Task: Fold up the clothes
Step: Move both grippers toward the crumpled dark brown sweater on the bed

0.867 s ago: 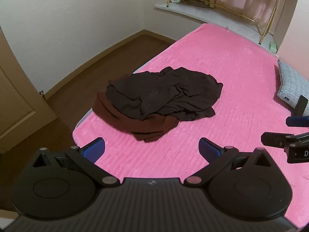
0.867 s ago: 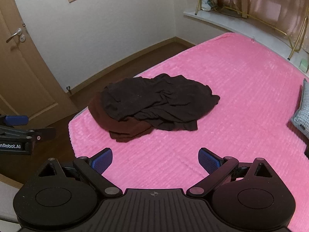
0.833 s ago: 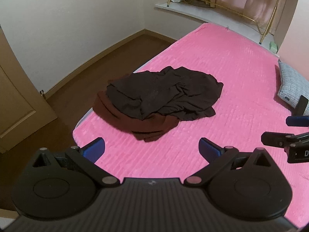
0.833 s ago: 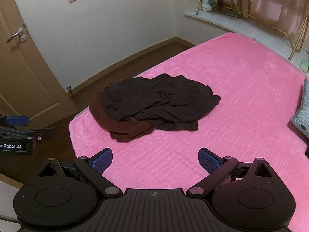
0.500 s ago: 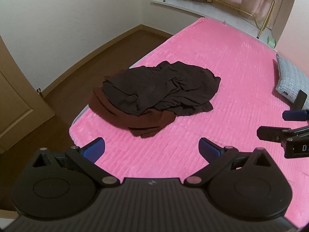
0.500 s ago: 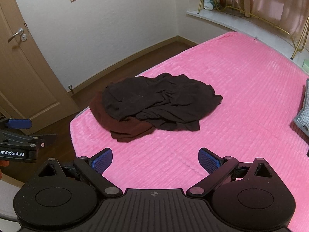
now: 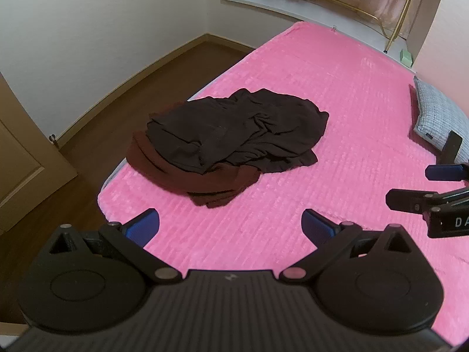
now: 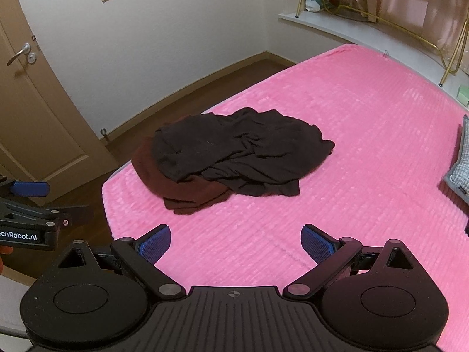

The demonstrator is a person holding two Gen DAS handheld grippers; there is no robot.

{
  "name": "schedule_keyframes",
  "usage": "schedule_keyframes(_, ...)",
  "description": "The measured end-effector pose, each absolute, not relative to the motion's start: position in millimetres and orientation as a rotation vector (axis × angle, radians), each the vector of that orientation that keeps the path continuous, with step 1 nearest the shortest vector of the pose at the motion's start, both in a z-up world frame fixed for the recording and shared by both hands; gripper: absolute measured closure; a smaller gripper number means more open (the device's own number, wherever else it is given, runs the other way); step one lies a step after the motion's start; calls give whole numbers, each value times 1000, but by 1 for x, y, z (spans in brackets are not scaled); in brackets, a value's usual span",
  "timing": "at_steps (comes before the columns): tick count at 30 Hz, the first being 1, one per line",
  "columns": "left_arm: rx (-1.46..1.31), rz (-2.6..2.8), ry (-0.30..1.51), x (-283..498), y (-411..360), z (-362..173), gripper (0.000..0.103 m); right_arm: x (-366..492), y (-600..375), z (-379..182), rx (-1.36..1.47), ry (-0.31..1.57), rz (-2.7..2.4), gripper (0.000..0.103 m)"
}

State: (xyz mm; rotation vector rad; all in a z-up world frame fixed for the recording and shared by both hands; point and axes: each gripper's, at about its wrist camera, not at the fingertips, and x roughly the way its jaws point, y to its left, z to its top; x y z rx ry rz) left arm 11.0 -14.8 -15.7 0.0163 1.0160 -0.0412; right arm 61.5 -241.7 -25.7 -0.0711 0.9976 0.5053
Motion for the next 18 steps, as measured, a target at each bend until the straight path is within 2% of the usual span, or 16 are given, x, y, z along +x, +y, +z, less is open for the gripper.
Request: schedule_keyframes(18, 23, -52, 1022, 8, -15, -17, 1, 60, -243, -26, -72, 1001, 510, 5)
